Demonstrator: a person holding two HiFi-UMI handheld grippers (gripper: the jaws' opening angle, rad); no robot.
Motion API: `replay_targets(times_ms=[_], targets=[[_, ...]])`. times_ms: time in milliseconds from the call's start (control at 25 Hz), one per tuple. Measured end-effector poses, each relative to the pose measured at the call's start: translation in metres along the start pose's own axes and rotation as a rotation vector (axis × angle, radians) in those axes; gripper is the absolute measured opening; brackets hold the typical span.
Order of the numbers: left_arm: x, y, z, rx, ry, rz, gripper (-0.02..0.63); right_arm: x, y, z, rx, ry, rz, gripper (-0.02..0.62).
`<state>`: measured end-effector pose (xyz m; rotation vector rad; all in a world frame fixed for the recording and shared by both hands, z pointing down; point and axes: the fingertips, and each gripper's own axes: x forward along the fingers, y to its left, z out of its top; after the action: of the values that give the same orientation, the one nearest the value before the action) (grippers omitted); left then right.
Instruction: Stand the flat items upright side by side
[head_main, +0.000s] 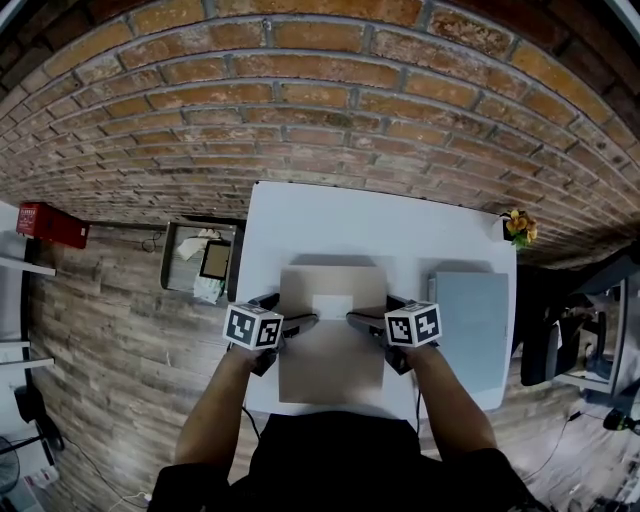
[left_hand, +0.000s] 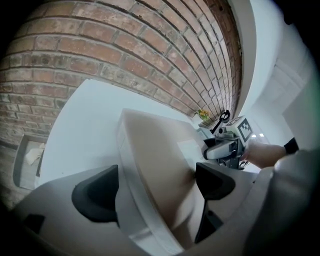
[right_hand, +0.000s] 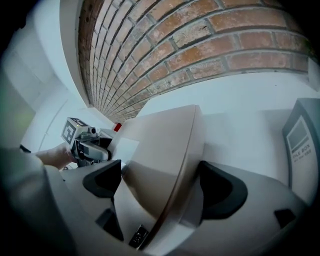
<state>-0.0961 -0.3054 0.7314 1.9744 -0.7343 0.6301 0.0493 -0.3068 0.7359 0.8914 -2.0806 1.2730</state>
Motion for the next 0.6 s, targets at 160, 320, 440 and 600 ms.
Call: replay_targets(times_ms=[160, 320, 440, 600], targets=[[0.006, -0.004, 0.005, -0.025, -0.005, -0.002, 0.508, 0.002, 0.001, 0.002, 0.007, -0.007, 0.027, 0.503], [0.004, -0.002, 0.011, -0.095, -0.073, -0.019, 0.506, 0.000, 0.000, 0.003, 0.019, -0.027, 0.041, 0.501], [0.002, 0.000, 0.019, -0.139, -0.120, 0.004, 0.501, -0.001, 0.000, 0.007, 0.050, -0.047, 0.057, 0.487], [-0.005, -0.002, 0.032, -0.072, -0.127, 0.058, 0.497, -0.007, 0.005, 0.015, 0.041, -0.082, 0.059, 0.474]])
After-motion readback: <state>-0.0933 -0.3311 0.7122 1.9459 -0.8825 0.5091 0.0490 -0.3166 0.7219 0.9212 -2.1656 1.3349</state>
